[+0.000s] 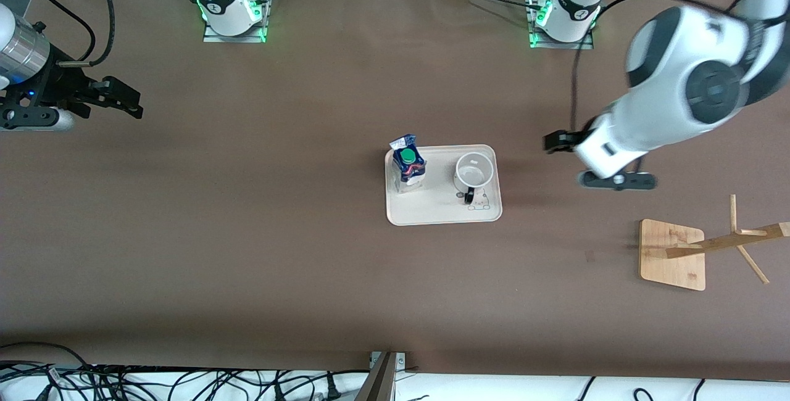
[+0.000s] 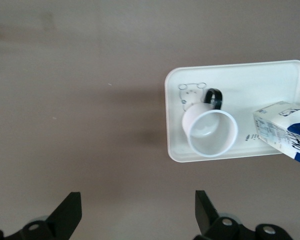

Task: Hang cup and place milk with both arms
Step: 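Reach the left gripper toward the white mug on the tray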

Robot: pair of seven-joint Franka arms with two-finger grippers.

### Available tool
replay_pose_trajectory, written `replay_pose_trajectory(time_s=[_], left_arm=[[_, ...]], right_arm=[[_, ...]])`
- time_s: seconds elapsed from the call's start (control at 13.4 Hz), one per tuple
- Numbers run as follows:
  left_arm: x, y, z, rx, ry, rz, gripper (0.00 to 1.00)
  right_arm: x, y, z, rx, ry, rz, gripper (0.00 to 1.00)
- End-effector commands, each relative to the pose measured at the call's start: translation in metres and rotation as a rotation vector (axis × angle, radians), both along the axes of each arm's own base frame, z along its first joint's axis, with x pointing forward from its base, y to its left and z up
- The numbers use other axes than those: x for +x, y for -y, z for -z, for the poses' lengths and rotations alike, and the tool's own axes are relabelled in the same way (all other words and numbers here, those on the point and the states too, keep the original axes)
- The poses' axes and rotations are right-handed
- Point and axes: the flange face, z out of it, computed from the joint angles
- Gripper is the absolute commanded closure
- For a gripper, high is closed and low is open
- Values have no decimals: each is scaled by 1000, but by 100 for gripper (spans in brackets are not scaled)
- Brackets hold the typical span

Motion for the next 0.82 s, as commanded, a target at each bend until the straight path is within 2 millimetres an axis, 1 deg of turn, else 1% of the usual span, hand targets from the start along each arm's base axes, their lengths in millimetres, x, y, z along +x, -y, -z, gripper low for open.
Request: replay_pose_trajectory(time_s=[0.0, 0.07, 0.22, 0.3, 0.37, 0.45, 0.52, 0.6, 0.67, 0.75], left_arm=[[-2, 50, 34, 25, -19, 4, 0], [-5, 72, 52, 27, -18, -9, 0], [-11, 109, 90, 68, 17, -2, 0], [-15, 122, 105, 98, 33, -3, 0], [-22, 136, 125, 130, 37, 12, 0], [-30, 147, 146, 163, 39, 30, 0], [-34, 152, 161, 173, 41, 24, 0], [-37, 158, 172, 166, 46, 27, 0], [-37, 160, 180, 154, 56, 28, 5], [-37, 163, 190, 141, 61, 30, 8]], right_arm=[[-2, 1, -6, 23, -6, 10, 0], [-1, 2, -6, 21, -6, 11, 0], [-1, 2, -6, 23, -6, 11, 0], [-2, 1, -6, 21, -6, 10, 0], [-2, 1, -6, 21, -6, 10, 0], [-1, 2, -6, 23, -6, 11, 0], [-2, 1, -6, 23, -6, 10, 0], [-1, 2, -6, 21, -6, 11, 0], [-1, 2, -6, 21, -6, 11, 0], [-1, 2, -6, 21, -6, 11, 0]])
